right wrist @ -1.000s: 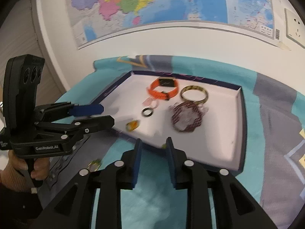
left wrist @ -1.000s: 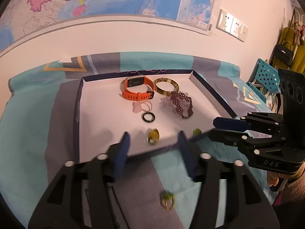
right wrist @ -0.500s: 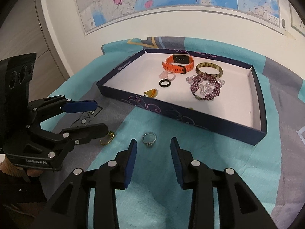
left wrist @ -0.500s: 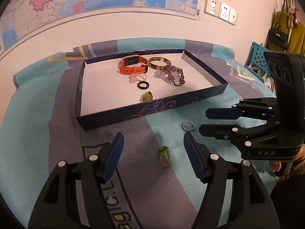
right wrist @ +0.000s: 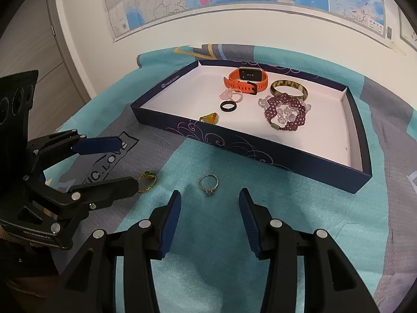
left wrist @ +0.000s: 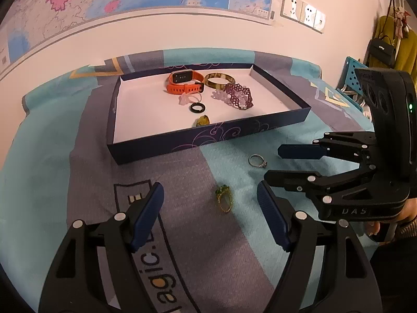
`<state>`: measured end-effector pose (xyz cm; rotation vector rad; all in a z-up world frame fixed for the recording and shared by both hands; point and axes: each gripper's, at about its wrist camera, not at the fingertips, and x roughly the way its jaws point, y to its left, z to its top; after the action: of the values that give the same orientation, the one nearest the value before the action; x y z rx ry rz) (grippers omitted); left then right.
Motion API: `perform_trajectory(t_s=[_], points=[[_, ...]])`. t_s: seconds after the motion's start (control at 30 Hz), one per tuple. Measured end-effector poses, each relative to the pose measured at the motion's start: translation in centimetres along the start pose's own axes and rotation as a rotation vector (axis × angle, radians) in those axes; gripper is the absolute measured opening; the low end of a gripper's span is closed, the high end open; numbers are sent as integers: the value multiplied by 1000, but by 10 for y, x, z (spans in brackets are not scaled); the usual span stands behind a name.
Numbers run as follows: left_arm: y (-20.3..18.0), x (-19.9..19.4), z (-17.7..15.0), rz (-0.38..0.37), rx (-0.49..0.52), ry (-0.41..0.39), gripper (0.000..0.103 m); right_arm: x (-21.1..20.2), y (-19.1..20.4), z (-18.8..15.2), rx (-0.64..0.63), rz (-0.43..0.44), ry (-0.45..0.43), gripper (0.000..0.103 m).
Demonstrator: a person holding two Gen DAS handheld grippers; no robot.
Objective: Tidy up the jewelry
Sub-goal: 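Withdraw both grippers toward the silver ring and gold green-stone ring, then grasp the silver ring with the right gripper while the left gripper grasps the gold green-stone ring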
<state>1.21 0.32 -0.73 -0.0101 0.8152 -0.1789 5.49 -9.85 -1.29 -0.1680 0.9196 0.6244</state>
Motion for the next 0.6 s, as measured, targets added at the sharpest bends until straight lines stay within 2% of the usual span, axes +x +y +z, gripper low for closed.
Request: perform_trajectory(t_s=[0.27,0.57,0.6], points=[[1,-3,-5,-5,5,5,73,4,5,1,-17,-16,11,41],[2,-2,-5,-14,-3,8,72,15,13,12,-61,-48,25,28],[2,-1,-5,-16,-4,8,72,16,14,12,-68,-55,26,24]])
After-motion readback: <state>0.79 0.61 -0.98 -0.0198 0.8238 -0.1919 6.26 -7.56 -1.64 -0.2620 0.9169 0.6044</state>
